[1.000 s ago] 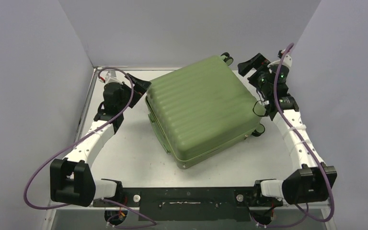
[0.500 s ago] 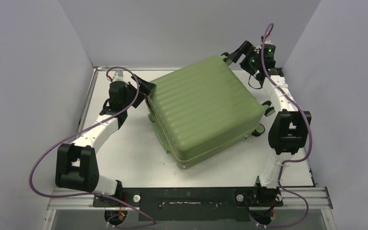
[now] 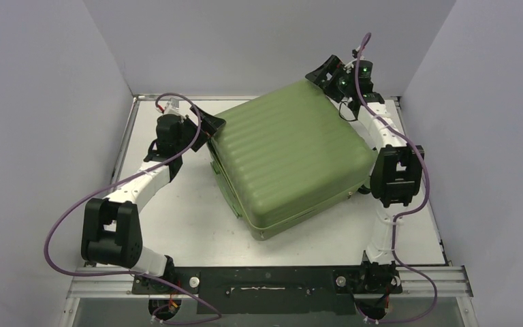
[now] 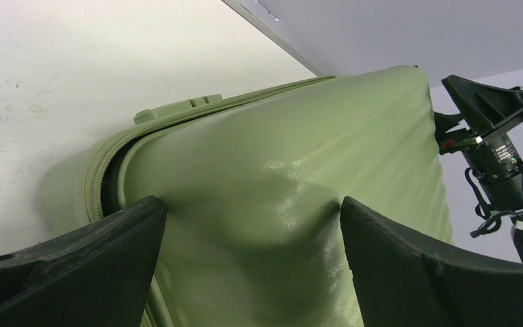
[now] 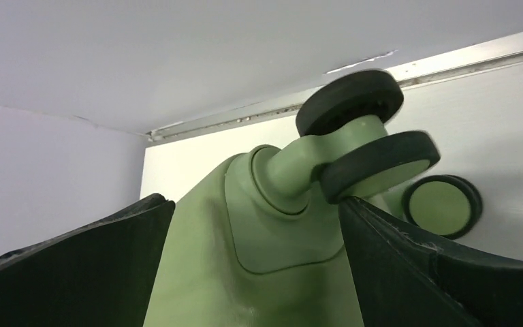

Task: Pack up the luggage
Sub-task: Move the luggage to the center of the board.

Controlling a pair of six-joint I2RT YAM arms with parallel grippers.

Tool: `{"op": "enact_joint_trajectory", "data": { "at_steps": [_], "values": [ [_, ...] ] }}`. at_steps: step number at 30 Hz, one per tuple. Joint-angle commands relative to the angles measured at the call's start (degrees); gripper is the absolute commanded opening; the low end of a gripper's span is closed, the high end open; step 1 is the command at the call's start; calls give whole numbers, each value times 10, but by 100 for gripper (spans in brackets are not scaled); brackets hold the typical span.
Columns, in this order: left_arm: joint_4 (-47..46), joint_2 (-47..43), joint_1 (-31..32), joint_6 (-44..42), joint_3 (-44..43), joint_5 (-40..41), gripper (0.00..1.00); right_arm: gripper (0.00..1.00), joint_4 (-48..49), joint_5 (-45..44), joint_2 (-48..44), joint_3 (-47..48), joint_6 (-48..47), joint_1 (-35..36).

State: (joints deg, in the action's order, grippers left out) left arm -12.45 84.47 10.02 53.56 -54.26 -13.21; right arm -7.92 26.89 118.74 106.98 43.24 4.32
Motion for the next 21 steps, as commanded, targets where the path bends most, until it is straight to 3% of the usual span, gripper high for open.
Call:
{"op": "enact_joint_trajectory", "data": {
  "at_steps": [1,5,11,16,21],
  "values": [
    [-67,6,3,2,-1,-31,96,95,103,28,27,19,88,20],
    [-87,7,5,5,-2,-47,95,91,180,55,50,8,150,30],
    [-147,-21,12,13,0,-68,94,75,351,97,33,-47,233,41],
    [-175,-45,28,13,-12,-73,93,64,420,131,26,-42,280,44],
    [-178,-66,50,7,-33,-71,93,60,473,154,10,-53,314,42]
  ]
}}
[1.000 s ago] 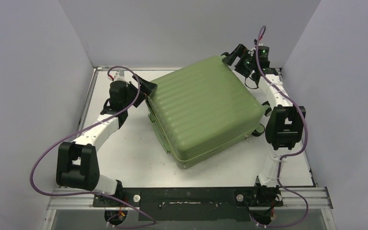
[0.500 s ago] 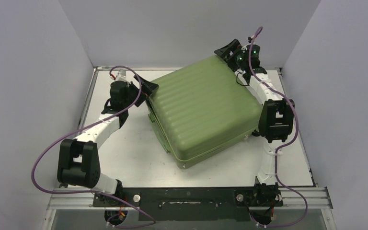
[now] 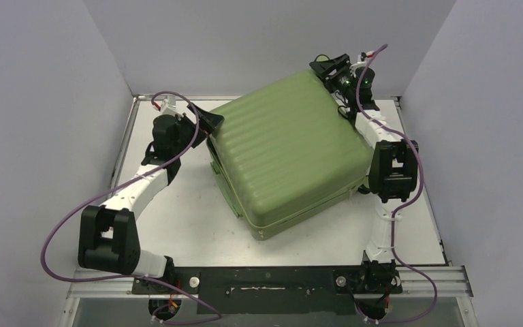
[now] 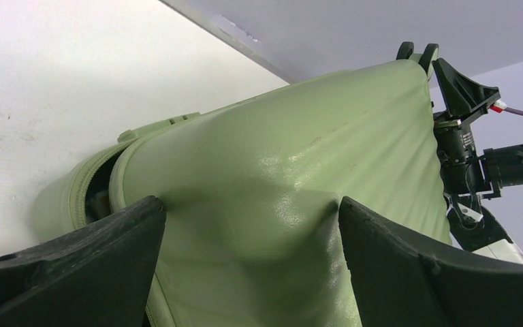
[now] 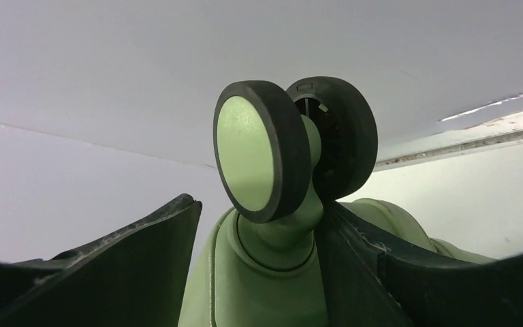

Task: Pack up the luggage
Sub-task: Move the luggage to the center of the board.

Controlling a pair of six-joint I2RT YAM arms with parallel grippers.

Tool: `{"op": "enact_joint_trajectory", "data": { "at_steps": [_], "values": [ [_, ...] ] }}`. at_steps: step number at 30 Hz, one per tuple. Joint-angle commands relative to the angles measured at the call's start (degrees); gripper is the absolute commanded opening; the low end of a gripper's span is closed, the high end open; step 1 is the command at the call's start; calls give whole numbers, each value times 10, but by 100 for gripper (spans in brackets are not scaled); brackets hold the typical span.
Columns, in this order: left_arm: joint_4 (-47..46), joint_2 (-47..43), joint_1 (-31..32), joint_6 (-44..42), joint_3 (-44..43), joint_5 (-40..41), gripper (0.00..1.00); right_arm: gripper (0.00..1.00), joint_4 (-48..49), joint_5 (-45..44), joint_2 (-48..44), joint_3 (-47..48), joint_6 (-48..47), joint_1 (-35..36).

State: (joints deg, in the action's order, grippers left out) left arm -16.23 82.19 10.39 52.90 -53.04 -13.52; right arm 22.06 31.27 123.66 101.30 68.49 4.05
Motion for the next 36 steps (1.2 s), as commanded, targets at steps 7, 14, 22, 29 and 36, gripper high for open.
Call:
{"op": "enact_joint_trajectory", "data": {
  "at_steps": [7,14,22,29,36],
  "values": [
    [-103,-100,67,-1,-57,-47,93,60,198,139,-64,-21,80,40],
    [-46,-169,80,-41,-10,3,93,60,189,140,-73,-50,71,40],
    [-7,-204,83,-68,56,34,93,65,141,127,-68,-85,36,33],
    [36,-239,77,-113,77,79,96,80,18,80,-99,-88,-49,15],
    [120,-291,72,-184,68,130,97,90,-134,-70,-171,-52,-166,-10]
  ]
}}
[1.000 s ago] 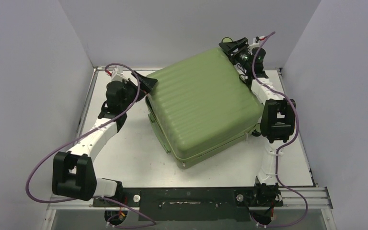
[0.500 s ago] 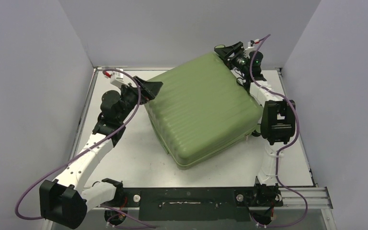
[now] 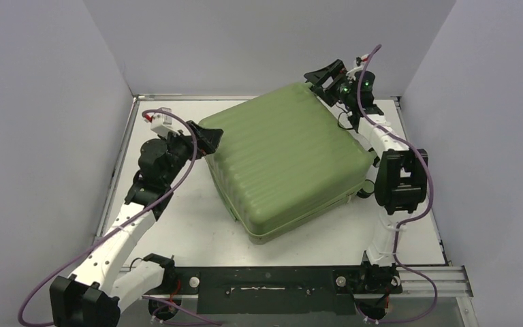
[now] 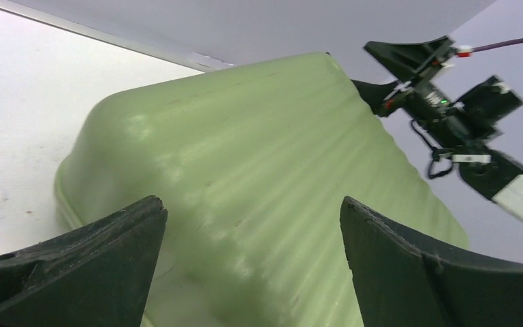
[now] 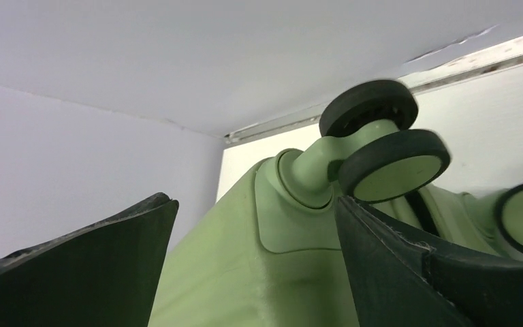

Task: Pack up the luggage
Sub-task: Move the luggage to the center of the board.

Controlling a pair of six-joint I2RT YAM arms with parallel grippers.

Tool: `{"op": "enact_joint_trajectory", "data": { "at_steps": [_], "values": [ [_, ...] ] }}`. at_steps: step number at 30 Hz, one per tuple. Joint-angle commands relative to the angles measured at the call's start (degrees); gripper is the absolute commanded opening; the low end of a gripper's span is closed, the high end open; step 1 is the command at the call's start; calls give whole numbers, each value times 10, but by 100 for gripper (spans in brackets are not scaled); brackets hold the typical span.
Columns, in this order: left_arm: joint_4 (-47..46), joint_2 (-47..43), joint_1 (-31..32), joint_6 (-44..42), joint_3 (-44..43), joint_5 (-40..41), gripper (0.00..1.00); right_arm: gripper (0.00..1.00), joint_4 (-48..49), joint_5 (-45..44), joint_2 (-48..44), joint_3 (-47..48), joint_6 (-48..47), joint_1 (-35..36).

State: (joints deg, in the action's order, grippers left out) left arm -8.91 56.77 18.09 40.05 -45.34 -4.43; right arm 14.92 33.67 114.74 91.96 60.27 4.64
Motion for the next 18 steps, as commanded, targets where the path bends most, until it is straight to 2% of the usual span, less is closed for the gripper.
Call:
{"op": "enact_joint_trajectory", "data": {
  "at_steps": [1,5,8,13,16,18],
  "values": [
    [59,-47,-5,-58,-6,56,97,90,-76,-111,-92,47,-96,-20],
    [88,-66,-5,-60,2,83,97,92,-134,-175,-124,81,-142,-27],
    [110,-61,-7,-33,8,99,97,92,-142,-207,-150,66,-146,-28],
    [146,-38,-38,76,10,107,97,92,-119,-216,-181,-7,-132,-28],
    [103,-8,-80,157,33,26,97,92,-84,-199,-187,-48,-100,-37],
    [27,18,-104,211,57,-55,97,93,-67,-177,-180,-56,-81,-44]
  ]
}}
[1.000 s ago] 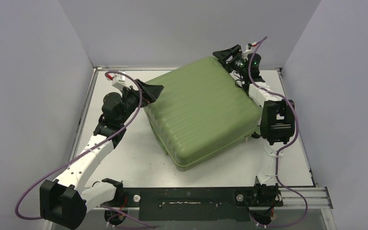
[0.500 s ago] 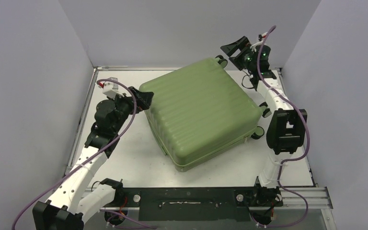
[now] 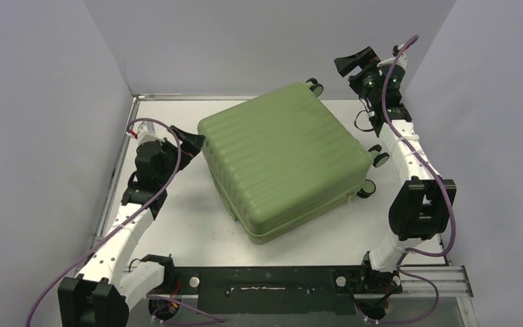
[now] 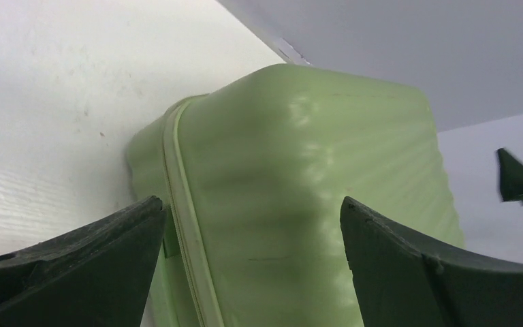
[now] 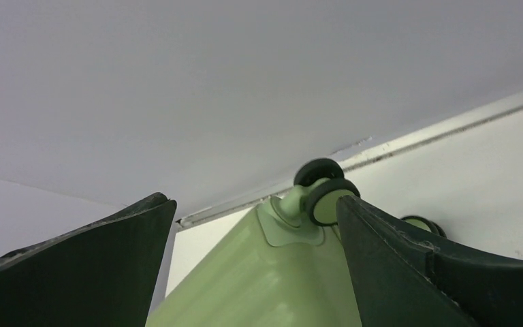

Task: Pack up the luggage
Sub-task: Move the luggage to the center of the board, then zip the luggage at the center of the board.

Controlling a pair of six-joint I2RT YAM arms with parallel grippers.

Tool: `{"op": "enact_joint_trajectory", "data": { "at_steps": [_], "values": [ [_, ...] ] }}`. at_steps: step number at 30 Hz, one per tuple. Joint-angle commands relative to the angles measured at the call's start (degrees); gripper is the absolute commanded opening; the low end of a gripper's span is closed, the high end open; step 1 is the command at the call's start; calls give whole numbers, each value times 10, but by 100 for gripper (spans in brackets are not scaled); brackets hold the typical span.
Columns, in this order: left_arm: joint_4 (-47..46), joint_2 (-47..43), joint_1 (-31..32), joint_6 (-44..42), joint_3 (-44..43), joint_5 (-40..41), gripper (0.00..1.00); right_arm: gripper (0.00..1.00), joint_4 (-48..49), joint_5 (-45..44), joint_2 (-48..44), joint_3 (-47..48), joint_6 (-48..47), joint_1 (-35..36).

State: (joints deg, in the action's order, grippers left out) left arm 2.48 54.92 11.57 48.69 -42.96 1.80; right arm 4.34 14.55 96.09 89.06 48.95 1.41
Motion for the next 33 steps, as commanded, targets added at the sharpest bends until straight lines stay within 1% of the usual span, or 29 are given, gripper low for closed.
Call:
{"op": "enact_joint_trajectory", "data": {
  "at_steps": [1,3,7,8,11,13,17,24,26,27,29,31,33],
  "values": [
    [-117,46,-45,148,44,-137,97,93,41,22,11,-27,37,-12],
    [-169,57,-49,174,61,-157,97,94,50,39,20,-25,46,-13],
    [-259,78,-54,192,97,-171,97,96,49,64,45,-10,57,-30],
    [-292,84,-56,202,116,-171,97,96,48,68,55,-5,61,-31],
    [-433,121,-62,261,185,-170,97,97,53,74,72,2,74,-32],
    [-488,155,-62,278,195,-180,97,97,54,79,83,7,79,-32],
    [-541,202,-60,279,197,-205,98,97,41,88,100,21,68,-32],
    [-587,234,-61,278,201,-224,97,97,30,99,106,22,57,-32],
    [-605,228,-62,281,204,-230,97,96,32,99,101,19,58,-31],
    [-598,216,-63,275,203,-232,97,96,32,97,95,18,56,-31],
    [-533,175,-67,234,185,-242,97,96,20,80,74,23,45,-32],
    [-410,108,-74,160,156,-232,97,96,-7,44,47,35,23,-31],
    [-262,41,-71,70,117,-200,97,97,-32,11,22,49,5,-30]
  ]
}}
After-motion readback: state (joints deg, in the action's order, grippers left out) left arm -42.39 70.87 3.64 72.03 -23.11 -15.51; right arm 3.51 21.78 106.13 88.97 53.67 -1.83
